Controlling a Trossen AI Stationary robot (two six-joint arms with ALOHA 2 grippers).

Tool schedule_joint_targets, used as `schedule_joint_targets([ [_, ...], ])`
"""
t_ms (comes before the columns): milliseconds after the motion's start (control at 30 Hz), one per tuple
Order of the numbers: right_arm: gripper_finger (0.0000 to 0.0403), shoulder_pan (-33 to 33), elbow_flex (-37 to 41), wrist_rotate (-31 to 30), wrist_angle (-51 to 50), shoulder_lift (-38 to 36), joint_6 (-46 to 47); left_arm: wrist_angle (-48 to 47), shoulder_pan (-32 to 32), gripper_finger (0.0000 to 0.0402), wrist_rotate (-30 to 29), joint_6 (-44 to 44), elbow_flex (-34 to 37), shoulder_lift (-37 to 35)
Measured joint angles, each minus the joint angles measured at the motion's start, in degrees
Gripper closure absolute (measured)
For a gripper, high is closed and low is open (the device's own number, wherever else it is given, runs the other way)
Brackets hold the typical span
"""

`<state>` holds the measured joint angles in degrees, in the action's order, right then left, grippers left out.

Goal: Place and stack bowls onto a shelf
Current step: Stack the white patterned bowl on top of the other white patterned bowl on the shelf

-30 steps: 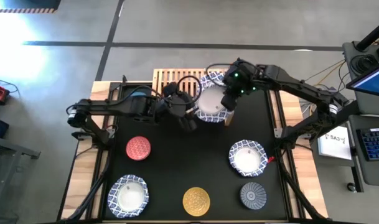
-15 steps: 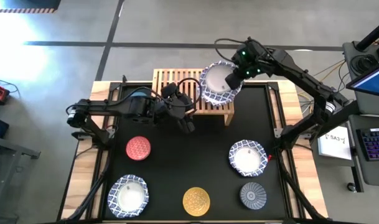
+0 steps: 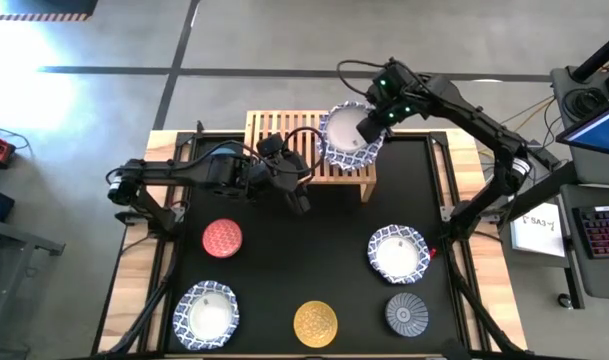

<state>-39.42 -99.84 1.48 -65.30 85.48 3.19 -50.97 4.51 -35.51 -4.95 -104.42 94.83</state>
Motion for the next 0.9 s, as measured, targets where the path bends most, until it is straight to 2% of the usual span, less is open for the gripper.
schedule_joint_targets([
  [433,0.0289,0.0,-4.36,0.0,-0.48,-0.22,-0.13,-0.25,0.0,0.0205,-0.06,0.02,0.0,0.0],
  [667,0.0303,0.0,-4.56,-0.08,-0.6,-0.23,0.19,-0.38,0.0,0.0205,-0.08,0.02,0.0,0.0],
  [900,0.0331,-0.02,-2.0,-3.21,-0.55,-0.09,-0.65,-0.71,0.0,0.0205,-0.1,0.0,0.04,0.0],
])
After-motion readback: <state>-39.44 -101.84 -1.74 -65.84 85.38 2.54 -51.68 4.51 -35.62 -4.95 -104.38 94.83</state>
